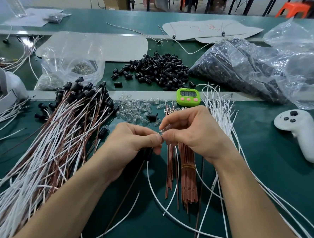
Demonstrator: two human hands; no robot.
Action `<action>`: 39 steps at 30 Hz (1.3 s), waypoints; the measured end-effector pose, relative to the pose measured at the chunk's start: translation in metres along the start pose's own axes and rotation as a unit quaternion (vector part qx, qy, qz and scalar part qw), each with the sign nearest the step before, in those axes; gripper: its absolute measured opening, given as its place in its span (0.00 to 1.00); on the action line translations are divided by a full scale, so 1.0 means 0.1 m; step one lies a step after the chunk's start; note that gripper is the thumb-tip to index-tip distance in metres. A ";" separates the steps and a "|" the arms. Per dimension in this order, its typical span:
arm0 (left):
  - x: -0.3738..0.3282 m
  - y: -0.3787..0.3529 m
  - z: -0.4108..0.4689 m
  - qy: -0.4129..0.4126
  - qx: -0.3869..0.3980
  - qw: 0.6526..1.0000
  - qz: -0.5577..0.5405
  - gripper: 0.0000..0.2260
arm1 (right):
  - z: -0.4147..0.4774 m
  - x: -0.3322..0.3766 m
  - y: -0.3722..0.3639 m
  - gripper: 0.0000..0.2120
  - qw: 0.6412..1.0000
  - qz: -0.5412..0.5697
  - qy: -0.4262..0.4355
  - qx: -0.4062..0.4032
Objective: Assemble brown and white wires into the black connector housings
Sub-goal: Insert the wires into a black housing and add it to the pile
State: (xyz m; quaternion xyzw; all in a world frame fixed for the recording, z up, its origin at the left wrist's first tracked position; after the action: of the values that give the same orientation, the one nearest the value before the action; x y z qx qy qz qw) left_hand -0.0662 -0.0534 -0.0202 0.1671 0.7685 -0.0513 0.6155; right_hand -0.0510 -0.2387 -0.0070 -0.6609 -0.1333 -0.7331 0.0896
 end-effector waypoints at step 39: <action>-0.03 -0.02 0.00 -0.027 0.004 0.987 -0.158 0.12 | 0.03 0.09 -0.01 0.10 0.999 0.019 0.026 -0.005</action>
State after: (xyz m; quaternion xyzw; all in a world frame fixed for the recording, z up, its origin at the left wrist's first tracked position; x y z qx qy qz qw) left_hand -0.0665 -0.0557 -0.0172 0.0447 0.7679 -0.1558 0.6197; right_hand -0.0494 -0.2362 0.0026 -0.6447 -0.1150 -0.7486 0.1033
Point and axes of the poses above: each hand's wrist, its own z-axis towards the middle knuckle, its own y-axis out of the back of the hand, x = y × z, the point moved 2 cm from there along z, towards the middle knuckle, and after that the axes turned 6 degrees about z, right-handed, at the moved point
